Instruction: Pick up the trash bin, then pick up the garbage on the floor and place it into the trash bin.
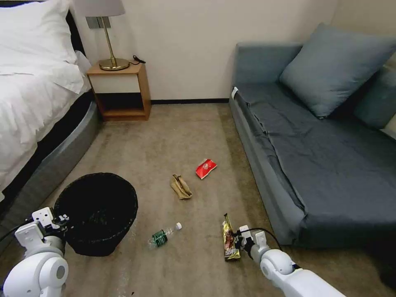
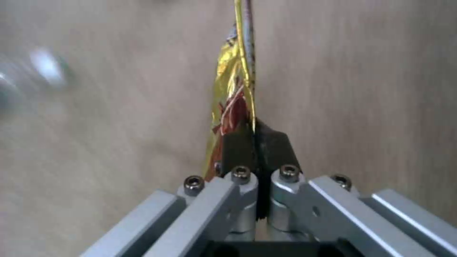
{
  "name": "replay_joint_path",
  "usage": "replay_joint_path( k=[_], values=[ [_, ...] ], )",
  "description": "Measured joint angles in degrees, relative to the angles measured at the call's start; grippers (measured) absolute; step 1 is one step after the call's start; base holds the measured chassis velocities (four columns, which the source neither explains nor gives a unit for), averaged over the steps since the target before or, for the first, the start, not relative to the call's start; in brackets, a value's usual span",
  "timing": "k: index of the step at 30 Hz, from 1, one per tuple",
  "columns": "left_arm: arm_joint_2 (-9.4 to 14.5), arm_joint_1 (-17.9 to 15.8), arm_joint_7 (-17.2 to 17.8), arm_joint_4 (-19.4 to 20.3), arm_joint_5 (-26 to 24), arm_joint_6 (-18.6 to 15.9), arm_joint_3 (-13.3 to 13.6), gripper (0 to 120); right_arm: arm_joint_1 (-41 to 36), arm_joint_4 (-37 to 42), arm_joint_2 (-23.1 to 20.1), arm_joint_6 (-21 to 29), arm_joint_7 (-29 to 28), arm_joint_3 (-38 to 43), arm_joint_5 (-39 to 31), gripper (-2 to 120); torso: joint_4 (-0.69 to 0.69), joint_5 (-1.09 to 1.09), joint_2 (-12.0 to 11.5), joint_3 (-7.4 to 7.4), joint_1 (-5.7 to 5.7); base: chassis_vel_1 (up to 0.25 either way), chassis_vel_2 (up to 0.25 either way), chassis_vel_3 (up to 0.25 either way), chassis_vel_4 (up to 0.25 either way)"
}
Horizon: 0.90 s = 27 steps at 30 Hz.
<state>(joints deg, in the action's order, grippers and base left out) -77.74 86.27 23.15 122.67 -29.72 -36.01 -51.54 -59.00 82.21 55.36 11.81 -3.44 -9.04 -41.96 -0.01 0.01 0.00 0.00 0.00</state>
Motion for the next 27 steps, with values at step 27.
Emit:
replay_joint_path(
  k=[27],
  values=[
    [-0.49, -0.44, 0.82, 2.21, 2.33, -0.16, 9.74, 2, 33.49, 22.98, 17.07, 0.25, -23.17, -34.84, -22.87, 0, 0.03, -0.02, 0.0, 0.0, 0.0, 0.0, 0.0, 0.0, 0.0]
  ],
)
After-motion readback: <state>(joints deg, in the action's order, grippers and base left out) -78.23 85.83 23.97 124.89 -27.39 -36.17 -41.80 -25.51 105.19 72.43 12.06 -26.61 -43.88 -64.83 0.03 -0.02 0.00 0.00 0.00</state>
